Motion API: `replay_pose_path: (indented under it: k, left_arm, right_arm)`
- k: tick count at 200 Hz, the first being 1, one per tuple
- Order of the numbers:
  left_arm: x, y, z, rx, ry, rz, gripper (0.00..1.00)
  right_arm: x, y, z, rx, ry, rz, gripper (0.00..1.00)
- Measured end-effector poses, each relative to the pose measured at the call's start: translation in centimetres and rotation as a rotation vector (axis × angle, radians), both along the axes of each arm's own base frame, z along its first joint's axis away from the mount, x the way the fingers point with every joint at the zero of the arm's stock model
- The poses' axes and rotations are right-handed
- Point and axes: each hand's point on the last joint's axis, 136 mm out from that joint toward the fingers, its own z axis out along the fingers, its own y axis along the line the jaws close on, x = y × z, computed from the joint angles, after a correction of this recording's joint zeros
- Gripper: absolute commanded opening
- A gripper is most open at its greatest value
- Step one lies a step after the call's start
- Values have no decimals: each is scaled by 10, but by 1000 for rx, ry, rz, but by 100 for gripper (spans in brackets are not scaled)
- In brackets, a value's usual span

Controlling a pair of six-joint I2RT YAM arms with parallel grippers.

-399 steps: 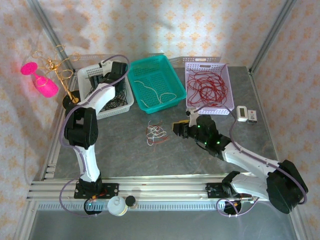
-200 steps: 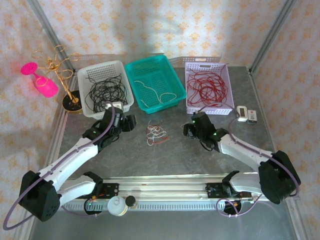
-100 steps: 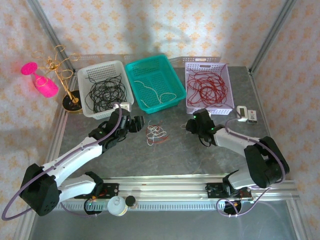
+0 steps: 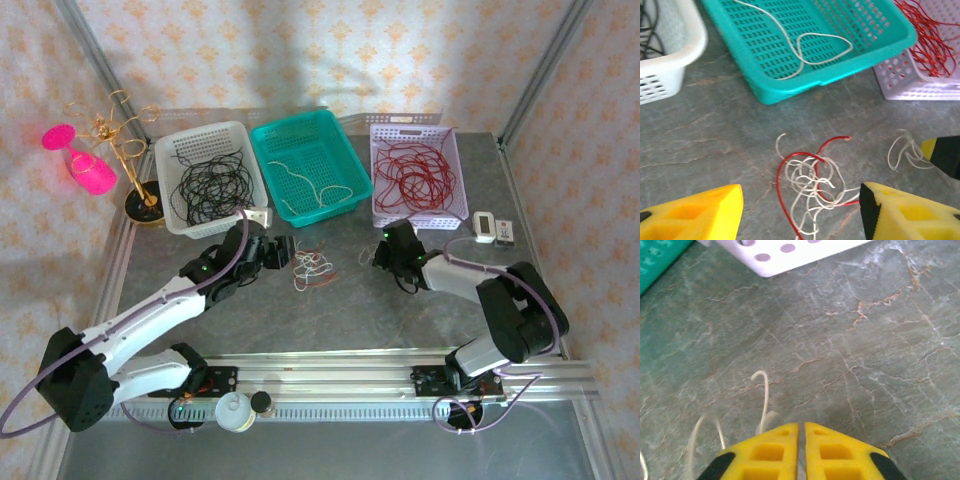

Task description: Untangle the cables

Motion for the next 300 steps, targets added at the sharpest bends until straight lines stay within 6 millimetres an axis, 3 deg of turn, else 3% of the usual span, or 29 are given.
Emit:
replay_pose_path:
  k: [30, 51, 80, 101, 128, 147, 188, 249, 282, 300]
  left_arm:
    - [-1, -27, 10, 1, -20, -91, 60]
    - [-5, -48, 7, 7, -25, -175, 61]
    - [-10, -84, 3, -13, -55, -314, 72]
    - [-4, -104, 14, -92, -122, -361, 74]
    - [4, -121, 31, -223, -198, -372, 64]
    - [11, -131, 41, -313, -224, -359, 59]
    - [22, -126, 51, -439, -206, -268, 55]
    - [29, -117, 47, -516, -148, -185, 52]
    - [29, -117, 44, -522, -131, -177, 45]
    - [31, -118, 37, -526, -111, -166, 33]
  right_arm:
    - [0, 0, 36, 26, -96, 24, 0]
    - [-2, 1, 63, 52, -161, 45, 0]
    - [-10, 8, 80, 75, -173, 110, 0]
    - [-13, 22, 102, 122, -187, 189, 0]
    - [-6, 44, 146, 202, -255, 272, 0]
    - [-5, 54, 166, 251, -283, 310, 0]
    - [-12, 66, 172, 333, -259, 347, 0]
    - [-14, 73, 182, 409, -256, 348, 0]
    - [-14, 75, 183, 423, -252, 349, 0]
    - [-15, 75, 183, 429, -249, 349, 0]
